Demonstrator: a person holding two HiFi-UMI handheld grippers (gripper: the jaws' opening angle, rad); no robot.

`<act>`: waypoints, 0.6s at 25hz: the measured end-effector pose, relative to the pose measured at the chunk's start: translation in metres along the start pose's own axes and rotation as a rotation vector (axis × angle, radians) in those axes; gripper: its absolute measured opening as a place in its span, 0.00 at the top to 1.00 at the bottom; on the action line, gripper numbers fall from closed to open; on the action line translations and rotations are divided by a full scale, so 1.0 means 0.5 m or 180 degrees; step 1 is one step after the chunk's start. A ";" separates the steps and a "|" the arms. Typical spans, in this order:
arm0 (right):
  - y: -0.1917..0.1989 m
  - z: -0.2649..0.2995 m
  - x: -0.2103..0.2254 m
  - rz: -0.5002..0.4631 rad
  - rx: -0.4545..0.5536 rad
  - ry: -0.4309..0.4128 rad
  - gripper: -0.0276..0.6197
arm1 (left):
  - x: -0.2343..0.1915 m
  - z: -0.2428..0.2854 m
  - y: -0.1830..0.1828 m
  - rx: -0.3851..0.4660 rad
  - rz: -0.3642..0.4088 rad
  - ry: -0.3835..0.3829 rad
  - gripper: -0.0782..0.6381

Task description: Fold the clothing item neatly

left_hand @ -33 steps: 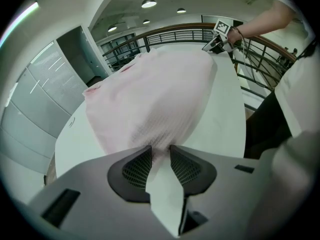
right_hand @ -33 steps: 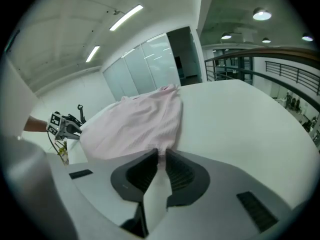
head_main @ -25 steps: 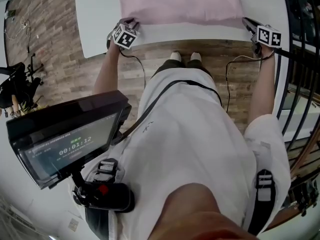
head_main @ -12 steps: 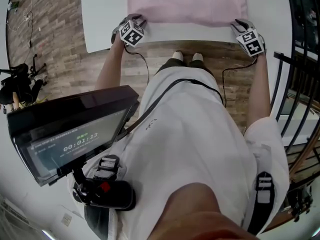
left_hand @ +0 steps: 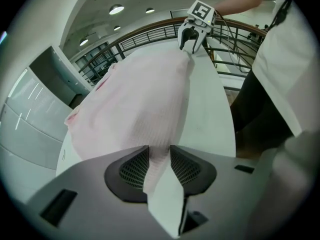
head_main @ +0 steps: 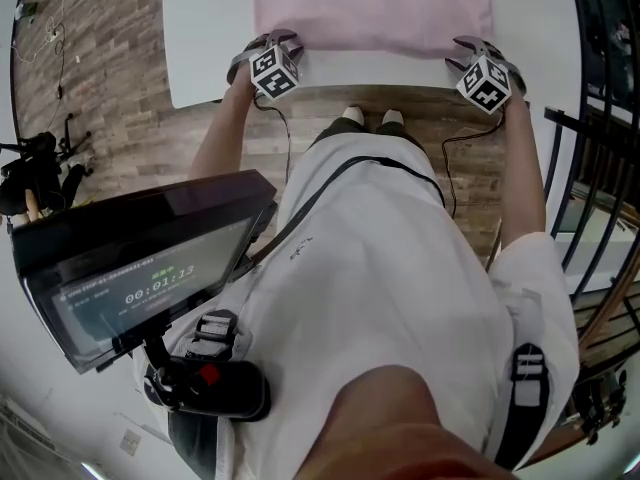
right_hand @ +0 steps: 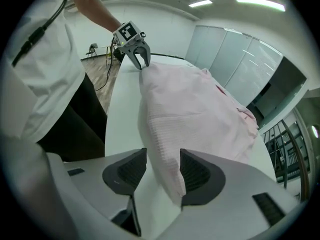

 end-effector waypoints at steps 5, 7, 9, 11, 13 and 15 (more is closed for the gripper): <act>0.014 0.021 0.015 -0.0064 -0.0149 -0.0028 0.66 | -0.011 0.010 0.002 -0.0081 -0.0004 0.0170 0.73; 0.017 0.025 0.020 -0.0042 -0.0173 -0.0085 0.66 | -0.013 0.009 0.002 -0.0095 -0.0016 0.0246 0.73; 0.016 0.026 0.026 0.0005 -0.0165 -0.0117 0.66 | -0.017 0.008 0.001 -0.0119 -0.0037 0.0291 0.73; 0.019 0.021 0.037 0.0016 -0.0165 0.0005 0.82 | -0.023 0.008 0.003 -0.0138 -0.0038 0.0284 0.80; 0.024 0.017 0.047 -0.0003 -0.0185 0.0123 0.87 | -0.029 0.011 0.004 -0.0146 -0.0014 0.0273 0.82; 0.026 0.020 0.052 -0.0016 -0.0187 0.0188 0.89 | -0.034 0.011 0.003 -0.0123 -0.0016 0.0251 0.83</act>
Point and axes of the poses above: the fingertips, and each gripper's own axes: z forward along the fingers, x to its right, y out of its underside, the point moved 6 cm from there along -z, backward along the fingers, and after that the axes turned 11 degrees about x, right-handed, at the moved point
